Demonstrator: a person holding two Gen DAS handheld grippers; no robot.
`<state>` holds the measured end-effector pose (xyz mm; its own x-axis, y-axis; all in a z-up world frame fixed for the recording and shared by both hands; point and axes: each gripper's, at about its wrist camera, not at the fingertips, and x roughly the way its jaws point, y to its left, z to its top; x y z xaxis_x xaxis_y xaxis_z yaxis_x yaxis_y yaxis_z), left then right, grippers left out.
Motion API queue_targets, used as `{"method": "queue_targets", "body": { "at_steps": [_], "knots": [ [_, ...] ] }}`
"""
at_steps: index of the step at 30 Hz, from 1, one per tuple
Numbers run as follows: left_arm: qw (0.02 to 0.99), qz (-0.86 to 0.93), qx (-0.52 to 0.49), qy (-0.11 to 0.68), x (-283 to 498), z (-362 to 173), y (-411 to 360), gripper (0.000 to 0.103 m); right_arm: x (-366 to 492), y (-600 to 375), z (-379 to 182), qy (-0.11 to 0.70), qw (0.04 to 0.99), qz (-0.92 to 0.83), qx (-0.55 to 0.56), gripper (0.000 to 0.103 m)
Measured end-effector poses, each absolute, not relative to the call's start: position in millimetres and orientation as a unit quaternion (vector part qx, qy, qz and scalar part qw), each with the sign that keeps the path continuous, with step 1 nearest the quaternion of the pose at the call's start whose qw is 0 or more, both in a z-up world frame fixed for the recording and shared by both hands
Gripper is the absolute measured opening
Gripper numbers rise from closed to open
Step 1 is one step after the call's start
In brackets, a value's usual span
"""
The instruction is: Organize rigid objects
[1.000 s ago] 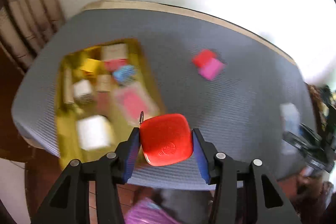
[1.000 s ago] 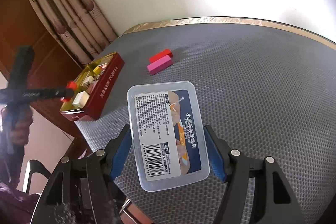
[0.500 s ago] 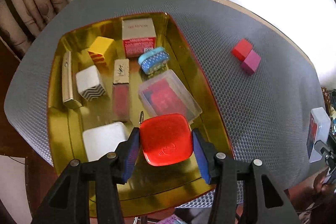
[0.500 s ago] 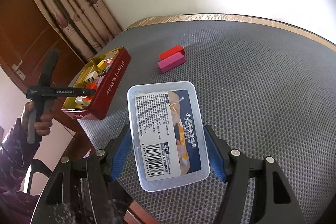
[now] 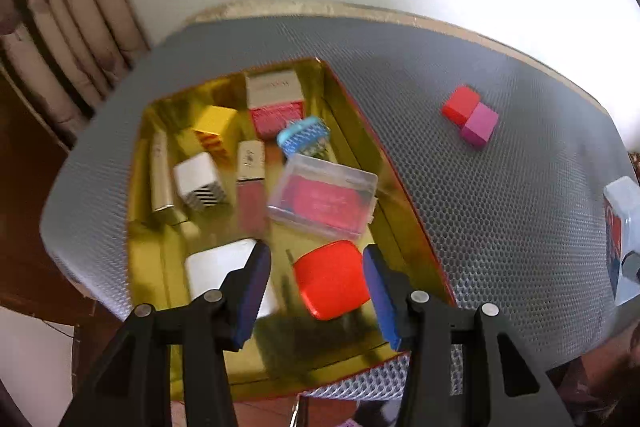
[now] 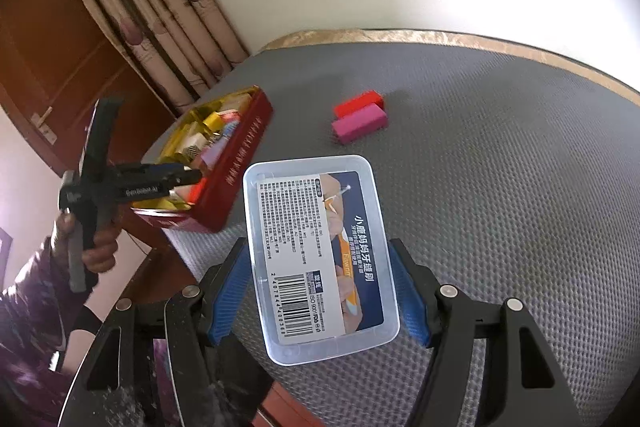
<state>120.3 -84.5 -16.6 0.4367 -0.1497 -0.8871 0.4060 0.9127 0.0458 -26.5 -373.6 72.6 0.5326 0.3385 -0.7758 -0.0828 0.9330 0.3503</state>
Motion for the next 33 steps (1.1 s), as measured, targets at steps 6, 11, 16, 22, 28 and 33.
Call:
{"method": "queue_targets", "body": {
  "at_steps": [6,11,16,22,28,33],
  "knots": [
    [0.859,-0.142,0.119,0.477,101.8,0.1,-59.4,0.049,-0.1,-331.9,93.3,0.458,0.867,0.164,0.113,0.065],
    [0.864,-0.132,0.115,0.473,93.1,2.3,-36.7,0.049,31.7,-285.7,99.8,0.456,0.859,0.206,0.109,0.064],
    [0.865,-0.122,0.107,0.474,91.5,-1.1,-16.4,0.05,75.7,-233.0,97.6,0.457,0.851,0.239,0.101,0.064],
    [0.862,-0.126,0.065,0.487,98.1,-9.9,4.3,0.051,114.5,-197.7,88.2,0.46,0.855,0.231,0.066,0.063],
    [0.875,-0.141,0.07,0.459,84.8,2.3,1.2,0.052,55.4,-248.6,93.8,0.473,0.858,0.2,0.013,0.098],
    [0.867,-0.153,0.054,0.47,86.5,2.4,0.5,0.052,4.9,-285.4,75.0,0.508,0.845,0.164,-0.023,0.099]
  ]
}}
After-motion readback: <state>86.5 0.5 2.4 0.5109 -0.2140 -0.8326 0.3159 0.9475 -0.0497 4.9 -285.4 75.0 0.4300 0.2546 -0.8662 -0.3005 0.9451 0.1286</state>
